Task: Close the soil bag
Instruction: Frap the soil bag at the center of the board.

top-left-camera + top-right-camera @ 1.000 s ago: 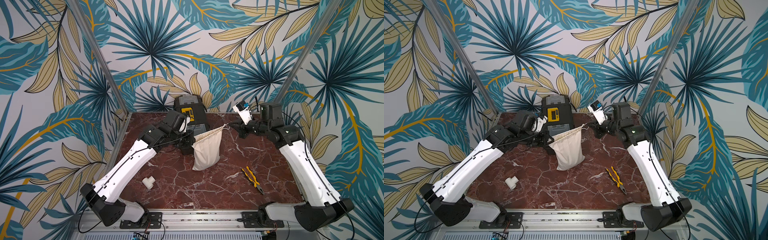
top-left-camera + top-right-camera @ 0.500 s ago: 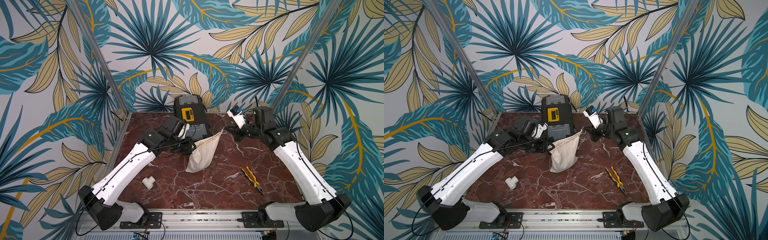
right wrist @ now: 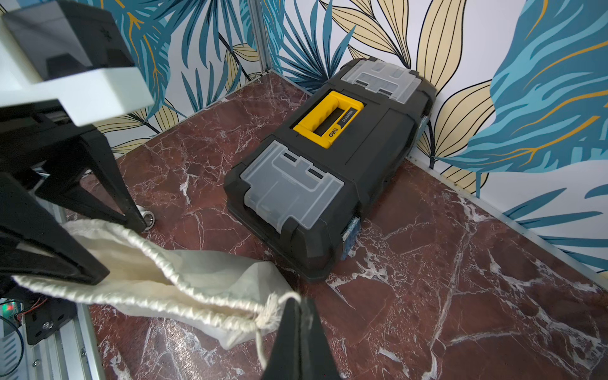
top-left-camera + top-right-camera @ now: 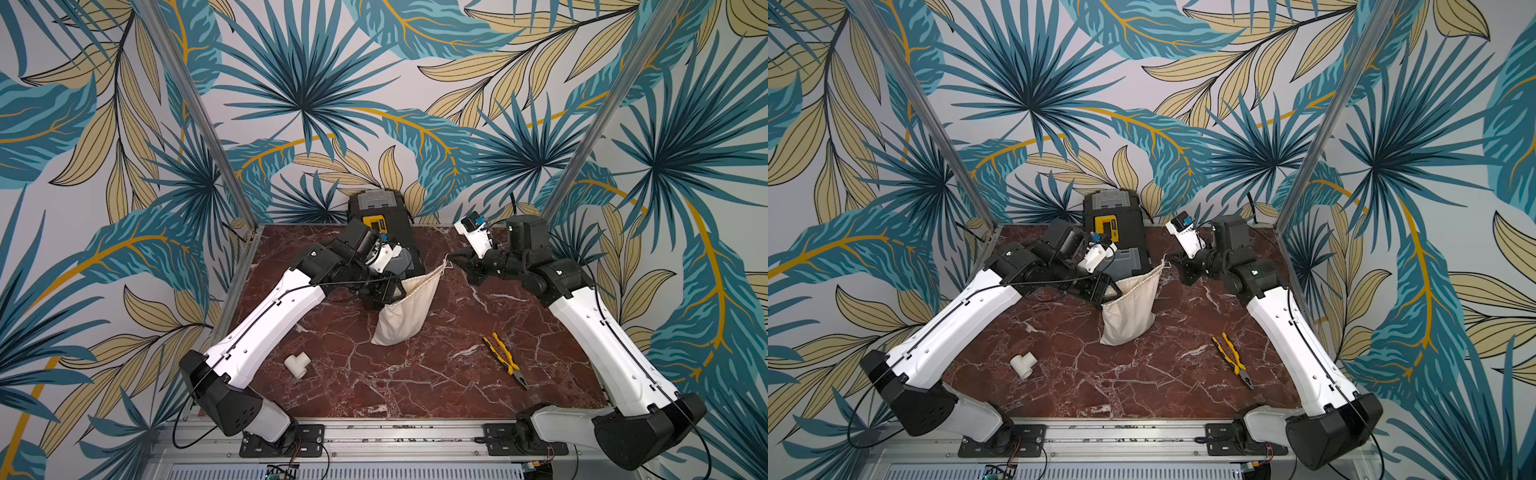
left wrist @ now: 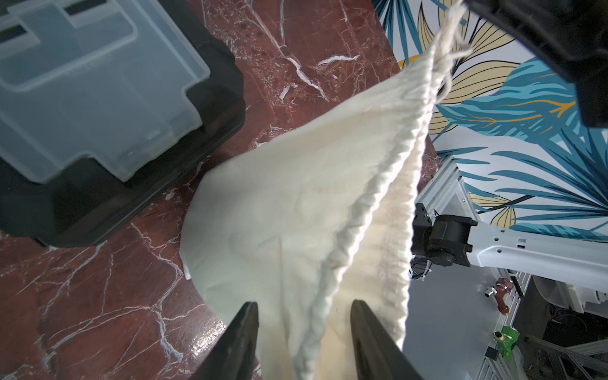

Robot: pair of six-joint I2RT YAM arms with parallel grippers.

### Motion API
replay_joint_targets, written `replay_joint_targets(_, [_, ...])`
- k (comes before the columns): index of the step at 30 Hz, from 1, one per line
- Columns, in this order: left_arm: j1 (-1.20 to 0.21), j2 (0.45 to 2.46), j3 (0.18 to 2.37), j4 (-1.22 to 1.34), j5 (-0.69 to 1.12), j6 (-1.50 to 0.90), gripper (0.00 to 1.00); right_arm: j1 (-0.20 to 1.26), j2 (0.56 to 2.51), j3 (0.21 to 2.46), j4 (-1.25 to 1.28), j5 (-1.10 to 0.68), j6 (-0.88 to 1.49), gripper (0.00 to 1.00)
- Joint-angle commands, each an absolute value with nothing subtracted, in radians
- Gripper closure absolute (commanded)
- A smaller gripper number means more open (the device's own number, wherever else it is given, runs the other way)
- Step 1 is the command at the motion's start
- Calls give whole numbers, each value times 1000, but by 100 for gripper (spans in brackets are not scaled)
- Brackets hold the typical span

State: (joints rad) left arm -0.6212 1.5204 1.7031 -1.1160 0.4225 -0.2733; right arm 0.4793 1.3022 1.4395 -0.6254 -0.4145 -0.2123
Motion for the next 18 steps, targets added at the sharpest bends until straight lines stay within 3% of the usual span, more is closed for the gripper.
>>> replay_joint_targets(1, [-612,1545,1752,-1159,456,-187,49,488,1301,1439,-606,-430,-196,100])
replay_joint_targets(4, [-609,1563,1772,-1166,462,-173,50,489,1303,1440,-610,-429,-196,100])
replay_joint_targets(5, [-608,1569,1776,-1166,465,-172,55,490,1303,1441,-610,-429,-195,100])
replay_joint_targets(11, [-605,1568,1787,-1199,369,-190,100,490,1289,1436,-616,-374,-174,100])
replay_joint_targets(18, [-587,1445,1705,-1197,223,-282,100,489,1251,1471,-684,-139,-132,100])
